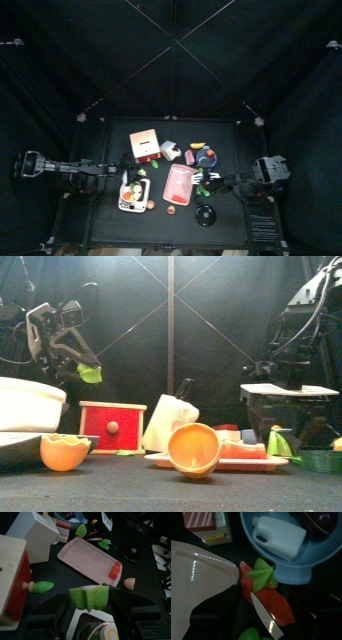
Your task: Regrasp starfruit top
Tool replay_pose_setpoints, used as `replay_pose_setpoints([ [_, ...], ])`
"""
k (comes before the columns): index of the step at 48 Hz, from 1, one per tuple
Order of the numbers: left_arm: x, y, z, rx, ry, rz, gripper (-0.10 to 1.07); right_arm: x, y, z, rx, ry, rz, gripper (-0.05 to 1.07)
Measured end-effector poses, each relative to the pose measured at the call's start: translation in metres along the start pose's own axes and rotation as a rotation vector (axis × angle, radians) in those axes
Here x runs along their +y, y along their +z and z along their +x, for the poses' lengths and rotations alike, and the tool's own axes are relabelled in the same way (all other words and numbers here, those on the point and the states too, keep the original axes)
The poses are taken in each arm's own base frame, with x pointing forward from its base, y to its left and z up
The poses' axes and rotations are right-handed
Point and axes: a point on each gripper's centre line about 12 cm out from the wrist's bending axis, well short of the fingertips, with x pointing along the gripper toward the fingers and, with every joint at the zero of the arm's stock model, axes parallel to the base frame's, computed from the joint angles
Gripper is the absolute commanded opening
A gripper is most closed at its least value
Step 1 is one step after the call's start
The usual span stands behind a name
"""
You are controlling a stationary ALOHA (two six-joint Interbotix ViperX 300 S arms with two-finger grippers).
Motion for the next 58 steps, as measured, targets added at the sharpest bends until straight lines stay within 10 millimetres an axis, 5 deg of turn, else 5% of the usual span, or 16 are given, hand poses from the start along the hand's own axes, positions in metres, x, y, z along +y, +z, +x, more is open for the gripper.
replay_pose_setpoints([
  [19,0.000,-0.001,0.000,0.001,0.000,0.000,0.67,-0.001,0.011,0.003,-0.059,-0.042,-0.008,0.92],
  [42,0.001,-0.001,0.000,0.002,0.004,-0.012,0.67,-0.001,0.009,0.006,-0.062,-0.055,-0.014,0.71],
  [58,0.001,-0.002,0.000,0.002,0.008,-0.025,0.67,0.020,-0.005,-0.023,-0.067,0.018,-0.037,0.71],
])
